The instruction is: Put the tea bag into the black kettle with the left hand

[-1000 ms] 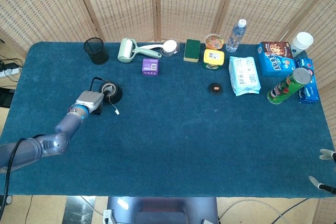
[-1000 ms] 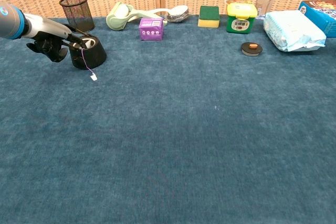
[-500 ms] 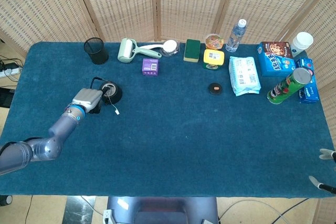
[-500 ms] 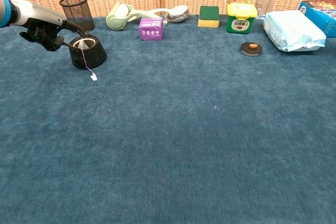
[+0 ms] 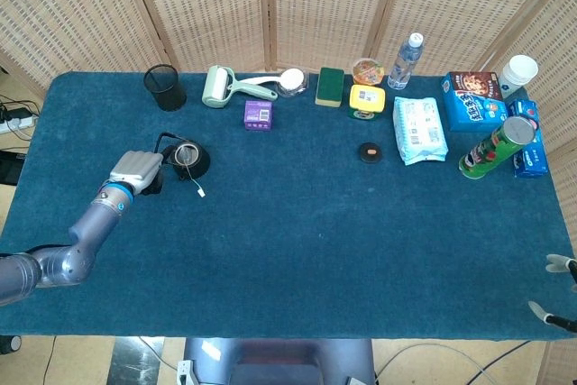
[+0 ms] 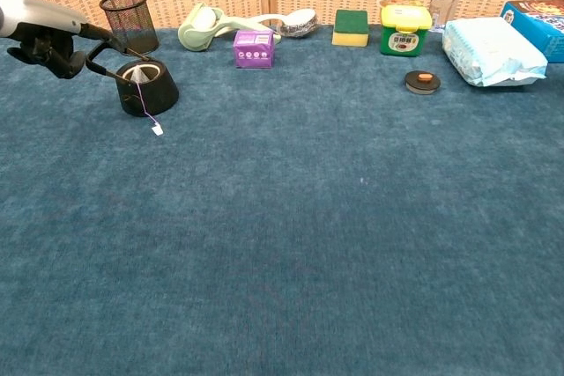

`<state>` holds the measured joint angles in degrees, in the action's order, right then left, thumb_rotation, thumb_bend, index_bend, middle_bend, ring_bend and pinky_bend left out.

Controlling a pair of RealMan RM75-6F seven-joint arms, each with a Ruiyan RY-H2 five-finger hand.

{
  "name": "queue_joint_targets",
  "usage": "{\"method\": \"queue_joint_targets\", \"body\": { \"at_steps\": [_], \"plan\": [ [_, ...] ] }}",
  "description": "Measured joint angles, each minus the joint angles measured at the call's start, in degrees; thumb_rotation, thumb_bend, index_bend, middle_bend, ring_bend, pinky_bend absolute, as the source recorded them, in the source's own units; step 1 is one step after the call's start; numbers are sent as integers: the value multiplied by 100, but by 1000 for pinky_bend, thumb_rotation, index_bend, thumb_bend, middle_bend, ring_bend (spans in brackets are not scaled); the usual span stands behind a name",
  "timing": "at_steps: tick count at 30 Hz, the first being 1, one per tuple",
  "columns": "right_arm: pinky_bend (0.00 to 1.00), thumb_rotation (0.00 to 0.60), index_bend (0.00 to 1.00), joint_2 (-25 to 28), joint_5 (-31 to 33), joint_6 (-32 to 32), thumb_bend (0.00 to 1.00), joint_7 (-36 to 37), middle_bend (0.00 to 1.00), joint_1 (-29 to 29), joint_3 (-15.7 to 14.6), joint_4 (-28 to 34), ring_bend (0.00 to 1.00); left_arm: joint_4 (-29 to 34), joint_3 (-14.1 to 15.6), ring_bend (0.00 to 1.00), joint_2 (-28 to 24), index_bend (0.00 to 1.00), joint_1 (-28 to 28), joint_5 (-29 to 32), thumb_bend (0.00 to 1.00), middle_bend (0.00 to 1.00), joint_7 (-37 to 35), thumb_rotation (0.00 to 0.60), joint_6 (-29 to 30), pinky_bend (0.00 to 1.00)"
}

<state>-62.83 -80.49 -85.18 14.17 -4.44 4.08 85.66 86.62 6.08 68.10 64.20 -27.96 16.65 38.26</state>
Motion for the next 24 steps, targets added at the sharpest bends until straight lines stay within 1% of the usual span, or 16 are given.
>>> {"method": "queue_joint_targets", "body": {
  "at_steps": [5,8,12,15,18,19,21,23,24],
  "plan": [
    [427,600,263,5,-9,7,99,-23,375,11,-3,22,308,-95,-23,1000,34,0,-53,29,926,1000,22,600,-76,916],
    [427,600,262,6,19,12,99,-28,375,5,0,24,308,-172,-87,1000,74,0,-66,49,926,1000,21,600,-102,916],
    [427,600,262,10,19,29,99,-40,375,16,1,30,308,-139,-188,1000,85,0,-148,-92,907,1000,-33,600,33,907],
    [427,600,262,18,4,25,100,-47,375,25,3,40,308,-45,-286,991,72,0,-270,-288,870,1000,-124,600,228,864],
    [427,600,263,21,-10,19,100,-72,375,39,12,53,308,80,-395,927,52,0,-439,-547,826,995,-272,600,483,820],
    [427,600,263,25,-17,19,100,-85,375,50,18,61,308,151,-437,886,41,0,-529,-677,795,969,-354,600,627,809],
    [427,600,263,34,-34,18,99,-116,374,76,33,83,308,271,-486,819,23,0,-696,-943,730,906,-491,600,876,786],
    [426,600,263,48,-65,9,98,-160,374,110,53,108,308,426,-528,719,-5,0,-928,-1333,644,794,-658,600,1188,736],
    [427,600,263,52,-76,6,99,-172,374,119,57,118,308,497,-540,687,-20,0,-1038,-1514,619,757,-725,600,1337,719]
  ]
}}
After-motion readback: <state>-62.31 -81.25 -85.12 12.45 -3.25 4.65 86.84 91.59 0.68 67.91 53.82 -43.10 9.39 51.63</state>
